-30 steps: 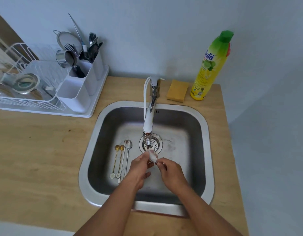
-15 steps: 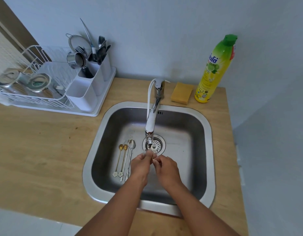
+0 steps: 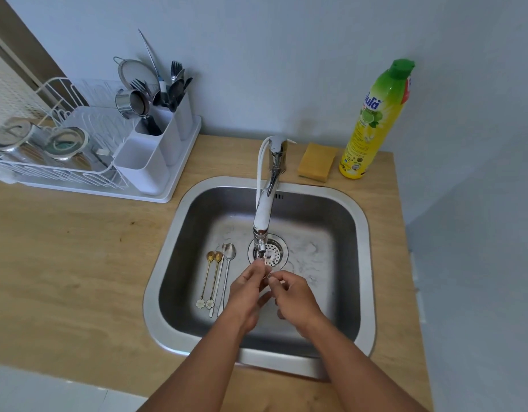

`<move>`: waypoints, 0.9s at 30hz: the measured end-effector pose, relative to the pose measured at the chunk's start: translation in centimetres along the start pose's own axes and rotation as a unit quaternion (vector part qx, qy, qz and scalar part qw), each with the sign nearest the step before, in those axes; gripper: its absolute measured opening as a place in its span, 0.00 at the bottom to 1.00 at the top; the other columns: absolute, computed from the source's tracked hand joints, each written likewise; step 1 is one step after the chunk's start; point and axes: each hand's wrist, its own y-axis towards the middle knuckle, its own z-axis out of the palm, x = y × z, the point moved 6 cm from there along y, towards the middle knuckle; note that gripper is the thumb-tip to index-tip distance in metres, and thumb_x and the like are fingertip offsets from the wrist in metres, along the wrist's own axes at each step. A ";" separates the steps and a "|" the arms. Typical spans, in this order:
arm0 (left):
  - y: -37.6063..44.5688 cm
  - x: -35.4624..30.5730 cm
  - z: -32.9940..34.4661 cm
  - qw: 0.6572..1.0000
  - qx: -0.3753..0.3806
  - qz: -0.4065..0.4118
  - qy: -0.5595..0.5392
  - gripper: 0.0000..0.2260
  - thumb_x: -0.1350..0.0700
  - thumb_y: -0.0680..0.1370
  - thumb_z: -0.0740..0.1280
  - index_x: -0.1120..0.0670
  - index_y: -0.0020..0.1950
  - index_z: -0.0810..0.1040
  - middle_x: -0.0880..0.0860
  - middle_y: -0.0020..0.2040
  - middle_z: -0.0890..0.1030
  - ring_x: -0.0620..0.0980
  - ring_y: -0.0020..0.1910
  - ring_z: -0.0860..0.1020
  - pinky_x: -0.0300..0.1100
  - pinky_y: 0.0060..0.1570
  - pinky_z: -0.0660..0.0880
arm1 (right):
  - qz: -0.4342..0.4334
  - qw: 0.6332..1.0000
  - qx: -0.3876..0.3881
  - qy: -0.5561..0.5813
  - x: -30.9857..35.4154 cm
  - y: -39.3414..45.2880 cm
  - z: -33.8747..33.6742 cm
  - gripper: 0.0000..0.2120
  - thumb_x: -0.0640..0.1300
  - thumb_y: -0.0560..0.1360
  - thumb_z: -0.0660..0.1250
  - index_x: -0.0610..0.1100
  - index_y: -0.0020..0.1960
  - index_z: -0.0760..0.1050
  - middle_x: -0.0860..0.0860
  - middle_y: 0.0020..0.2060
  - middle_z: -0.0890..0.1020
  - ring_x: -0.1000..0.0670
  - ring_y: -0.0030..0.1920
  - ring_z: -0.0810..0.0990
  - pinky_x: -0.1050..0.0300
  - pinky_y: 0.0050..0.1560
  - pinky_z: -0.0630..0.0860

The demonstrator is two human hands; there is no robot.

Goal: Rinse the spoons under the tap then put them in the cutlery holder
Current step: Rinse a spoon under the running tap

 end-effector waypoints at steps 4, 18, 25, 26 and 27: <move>0.3 -1.0 -0.6 0.997 -0.065 0.013 0.038 0.12 0.48 0.74 0.79 0.54 0.51 0.87 0.54 0.42 0.86 0.52 0.43 0.82 0.53 0.56 0.81 | -0.004 1.000 0.017 0.015 -0.6 -0.3 0.3 0.12 0.44 0.84 0.63 0.48 0.46 0.82 0.55 0.28 0.75 0.52 0.29 0.69 0.56 0.28 0.69; 0.6 -3.1 -1.6 0.995 -0.011 0.001 0.095 0.06 0.57 0.77 0.76 0.52 0.54 0.87 0.50 0.47 0.89 0.48 0.51 0.85 0.47 0.53 0.78 | 0.022 0.997 0.006 0.072 -0.4 0.5 -0.5 0.10 0.41 0.83 0.67 0.40 0.48 0.84 0.49 0.32 0.78 0.53 0.29 0.72 0.59 0.30 0.72; 0.8 -4.1 -0.6 0.980 -0.047 0.047 0.186 0.10 0.47 0.75 0.78 0.53 0.49 0.87 0.49 0.41 0.86 0.48 0.45 0.81 0.44 0.48 0.79 | -0.014 0.997 0.068 -0.027 0.2 0.7 -1.2 0.06 0.44 0.79 0.73 0.45 0.45 0.86 0.49 0.40 0.88 0.55 0.38 0.83 0.62 0.40 0.80; 0.7 -4.4 -0.2 0.977 -0.042 0.056 0.201 0.12 0.45 0.74 0.78 0.52 0.48 0.87 0.47 0.38 0.85 0.46 0.42 0.80 0.42 0.45 0.78 | -0.024 0.997 0.070 -0.036 0.3 0.8 -1.4 0.06 0.44 0.79 0.74 0.44 0.45 0.86 0.49 0.40 0.89 0.55 0.39 0.83 0.60 0.44 0.81; 0.6 -4.7 0.1 0.974 -0.034 0.064 0.214 0.12 0.44 0.74 0.79 0.52 0.47 0.86 0.45 0.36 0.85 0.45 0.40 0.80 0.40 0.43 0.77 | -0.033 0.996 0.071 -0.045 0.4 0.9 -1.5 0.05 0.44 0.78 0.74 0.44 0.45 0.87 0.49 0.40 0.89 0.55 0.39 0.84 0.58 0.48 0.81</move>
